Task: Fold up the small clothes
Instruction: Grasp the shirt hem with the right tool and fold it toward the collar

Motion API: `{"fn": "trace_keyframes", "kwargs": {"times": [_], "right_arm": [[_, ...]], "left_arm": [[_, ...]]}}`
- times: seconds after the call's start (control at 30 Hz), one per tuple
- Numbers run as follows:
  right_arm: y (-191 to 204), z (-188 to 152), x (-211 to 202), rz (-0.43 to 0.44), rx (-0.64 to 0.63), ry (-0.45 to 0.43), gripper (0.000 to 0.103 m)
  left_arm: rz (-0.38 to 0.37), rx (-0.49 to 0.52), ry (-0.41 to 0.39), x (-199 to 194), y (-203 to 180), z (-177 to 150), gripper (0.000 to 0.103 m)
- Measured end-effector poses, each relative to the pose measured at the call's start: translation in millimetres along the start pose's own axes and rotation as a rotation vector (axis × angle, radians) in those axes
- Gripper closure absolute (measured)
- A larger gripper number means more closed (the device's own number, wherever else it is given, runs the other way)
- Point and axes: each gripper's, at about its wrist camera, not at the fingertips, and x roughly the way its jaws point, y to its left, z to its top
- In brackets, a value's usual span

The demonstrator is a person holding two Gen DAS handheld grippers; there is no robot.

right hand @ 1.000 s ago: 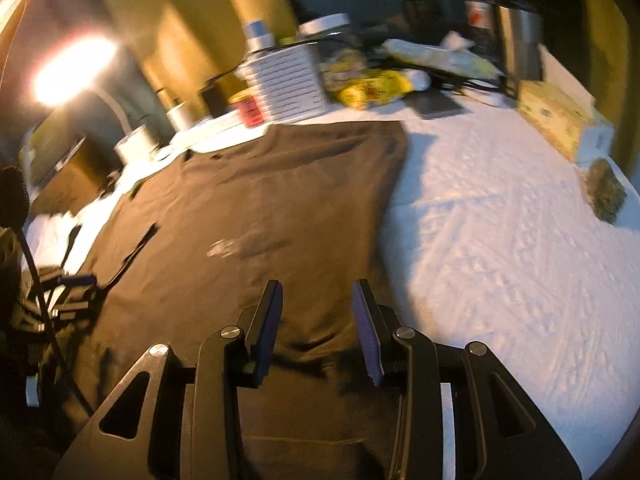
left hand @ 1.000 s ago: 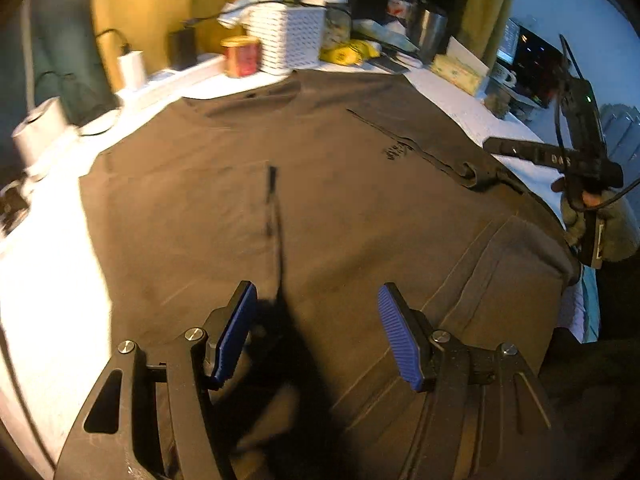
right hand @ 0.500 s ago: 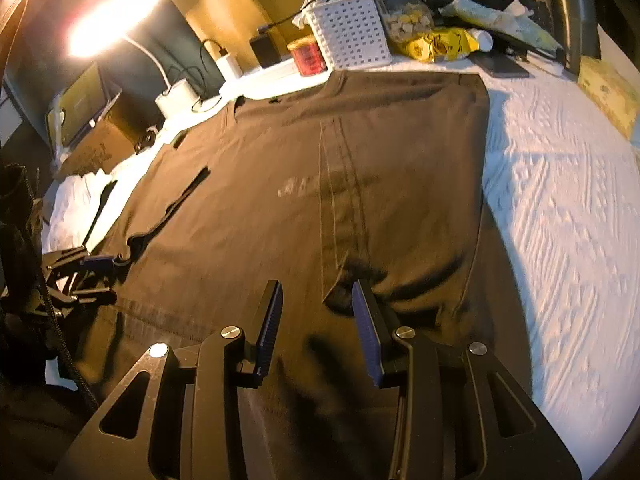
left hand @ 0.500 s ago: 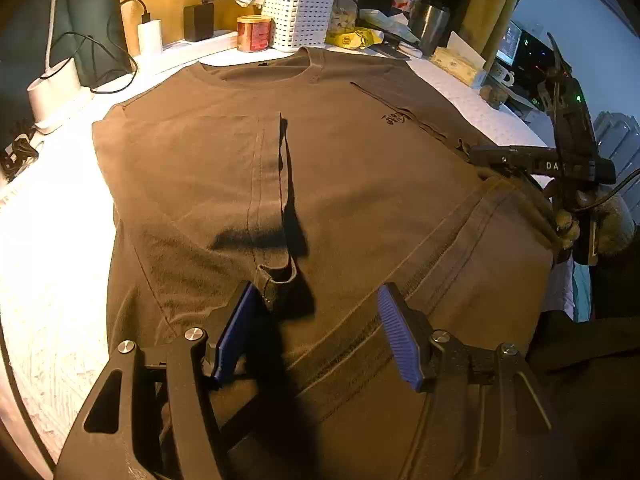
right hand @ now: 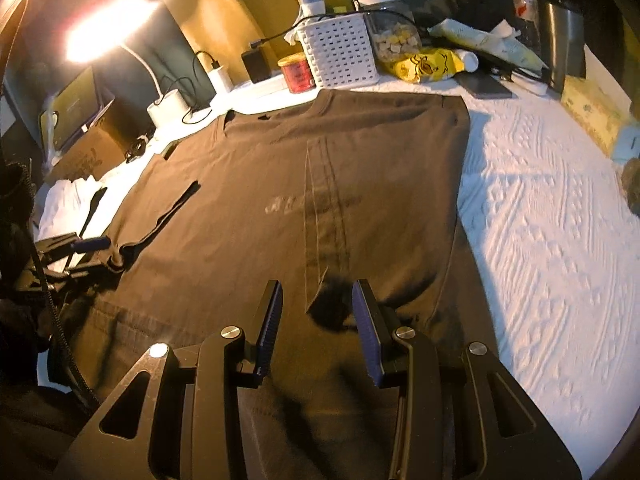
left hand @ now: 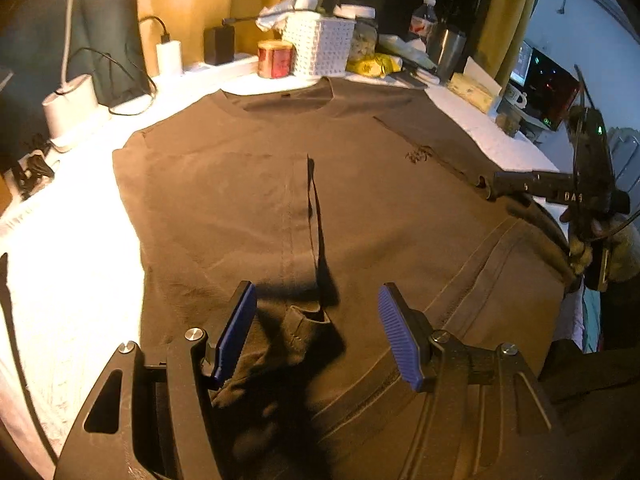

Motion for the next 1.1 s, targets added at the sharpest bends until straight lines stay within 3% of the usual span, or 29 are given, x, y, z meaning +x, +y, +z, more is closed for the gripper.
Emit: {"fn": "trace_keyframes", "kwargs": {"times": [0.13,0.43,0.6,1.1], "right_arm": [[-2.9,4.6,10.0,0.009,-0.004,0.003,0.064],[4.5,-0.8,15.9,0.013,-0.038,0.070,0.064],[10.4,-11.8,7.5,-0.016,-0.075,0.085,0.064],[1.1,-41.3,-54.4,-0.159,-0.057,-0.015,0.064]], "left_arm": [[-0.021,0.019,0.049,11.4,-9.3,-4.8,0.040],[-0.015,0.027,0.040,-0.7,-15.1,-9.7,0.040],[-0.003,0.023,0.005,-12.3,-18.4,-11.7,0.040],[0.093,-0.017,-0.122,-56.6,-21.9,-32.4,0.040]]}}
